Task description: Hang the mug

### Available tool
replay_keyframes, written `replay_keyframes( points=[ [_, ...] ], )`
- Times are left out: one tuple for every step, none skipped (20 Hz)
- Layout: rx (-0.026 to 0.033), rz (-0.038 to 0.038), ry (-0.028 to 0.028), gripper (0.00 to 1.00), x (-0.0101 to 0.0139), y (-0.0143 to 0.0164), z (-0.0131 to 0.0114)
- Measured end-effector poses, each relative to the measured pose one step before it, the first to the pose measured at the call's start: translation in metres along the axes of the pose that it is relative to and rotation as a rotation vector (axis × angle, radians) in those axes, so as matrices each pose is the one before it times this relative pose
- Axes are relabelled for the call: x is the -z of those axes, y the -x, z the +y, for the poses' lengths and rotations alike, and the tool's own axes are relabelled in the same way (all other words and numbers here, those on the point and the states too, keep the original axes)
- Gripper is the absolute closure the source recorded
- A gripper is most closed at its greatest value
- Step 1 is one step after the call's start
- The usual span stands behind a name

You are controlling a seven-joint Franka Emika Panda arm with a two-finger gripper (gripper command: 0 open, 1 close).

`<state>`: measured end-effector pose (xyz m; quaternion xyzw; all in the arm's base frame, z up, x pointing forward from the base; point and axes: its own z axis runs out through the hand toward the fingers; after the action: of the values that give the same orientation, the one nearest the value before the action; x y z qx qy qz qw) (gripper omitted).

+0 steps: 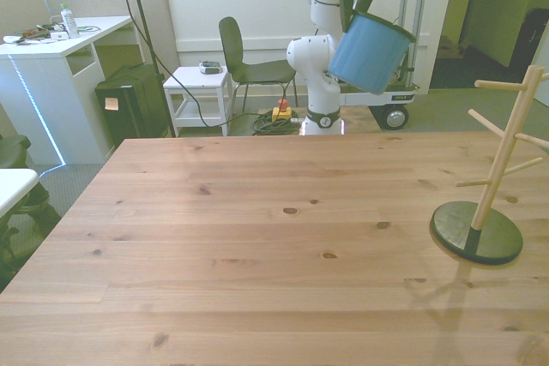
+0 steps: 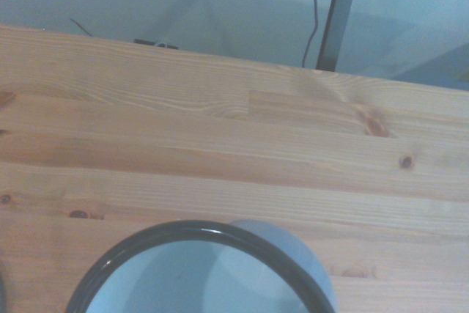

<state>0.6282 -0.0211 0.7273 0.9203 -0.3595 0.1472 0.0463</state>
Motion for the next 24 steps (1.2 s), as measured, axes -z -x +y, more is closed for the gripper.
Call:
replay_keyframes(
  points=[
    [0.00946, -0.00664, 0.00256, 1.0, -0.0015, 0.00331, -0.00583],
    [0.00947, -0.005, 0.00089, 1.0, -0.00083, 0.00343, -0.0059],
    [0.00915, -0.00338, 0.00016, 1.0, -0.00095, 0.00402, -0.0067],
    [0.00681, 0.00035, -0.00108, 1.0, -0.00076, 0.00392, -0.00712],
    [0.00547, 0.00329, -0.00027, 1.0, -0.00001, 0.004, -0.00716],
    [0.00658, 0.00215, -0.0006, 1.0, 0.00056, 0.00463, -0.00715],
    [0.00634, 0.00063, -0.00024, 1.0, 0.00095, 0.00465, -0.00646],
    [0.00516, 0.0001, -0.00056, 1.0, 0.002, 0.00459, -0.00563],
    [0.00224, 0.00264, 0.00045, 1.0, 0.00228, 0.00406, -0.00488],
    [0.00112, 0.00399, -0.00194, 1.0, 0.00215, 0.0033, -0.00463],
    [0.00277, 0.00197, -0.00107, 1.0, 0.00076, 0.00282, -0.00451],
    [0.00241, 0.00235, -0.00048, 1.0, -0.00006, 0.00257, -0.00468],
    [0.00156, 0.0054, 0.00198, 1.0, -0.00064, 0.00183, -0.0045],
    [0.00314, 0.00528, 0.00446, 1.0, -0.00169, 0.00146, -0.00434],
    [0.00348, 0.00313, 0.00248, 1.0, -0.00181, 0.00191, -0.00478],
    [0.00315, 0.00146, -0.00005, 1.0, -0.00171, 0.00188, -0.00486],
    [0.00268, -0.00013, -0.00068, 1.0, -0.0016, 0.00203, -0.00457],
    [0.00149, 0.00051, -0.00089, 1.0, -0.00084, 0.00178, -0.00361],
    [0.0017, 0.00162, -0.00068, 1.0, -0.0002, 0.00239, -0.00407],
    [0.00295, 0.00087, 0.00094, 1.0, 0.00029, 0.00295, -0.00383],
    [0.0028, 0.00174, 0.00225, 1.0, 0.00033, 0.00284, -0.00348],
    [0.00378, 0.00329, 0.0019, 1.0, 0.00031, 0.00278, -0.00373],
    [0.00235, 0.00313, 0.00233, 1.0, 0.00057, 0.00279, -0.00352],
    [0.00174, 0.00542, 0.00443, 1.0, 0.00025, 0.002, -0.00294]
  ],
)
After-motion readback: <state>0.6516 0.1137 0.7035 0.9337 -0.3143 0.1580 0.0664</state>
